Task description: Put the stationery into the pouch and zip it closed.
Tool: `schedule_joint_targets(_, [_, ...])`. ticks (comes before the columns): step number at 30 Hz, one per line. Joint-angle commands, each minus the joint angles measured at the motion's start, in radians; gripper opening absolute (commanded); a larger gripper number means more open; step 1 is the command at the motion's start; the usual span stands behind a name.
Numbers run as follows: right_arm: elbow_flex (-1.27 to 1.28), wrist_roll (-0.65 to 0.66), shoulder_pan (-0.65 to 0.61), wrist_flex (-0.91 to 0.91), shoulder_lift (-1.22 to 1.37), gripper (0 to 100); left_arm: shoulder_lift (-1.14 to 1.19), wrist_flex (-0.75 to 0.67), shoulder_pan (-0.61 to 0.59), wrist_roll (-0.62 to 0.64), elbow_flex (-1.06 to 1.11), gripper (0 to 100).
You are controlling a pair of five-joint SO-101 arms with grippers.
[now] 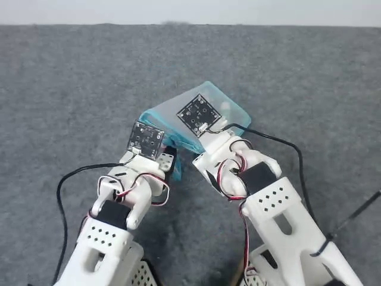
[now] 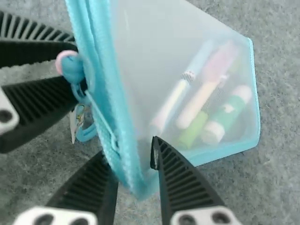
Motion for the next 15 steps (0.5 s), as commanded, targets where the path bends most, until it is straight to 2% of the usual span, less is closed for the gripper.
schedule_joint_targets(1, [0.009, 0.018, 0.042, 0.004, -0.008, 0.6, -0.035, -0.04, -0.051, 0.015, -0.033, 1])
schedule_joint_targets(6, [0.011, 0.051, 0.047, 0.008, -0.008, 0.6, -0.035, -0.04, -0.052, 0.015, -0.031, 1])
schedule_joint_targets(15, [0.037, 0.08, 0.159, 0.001, -0.008, 0.6, -0.035, -0.04, -0.132, 0.015, -0.036, 1])
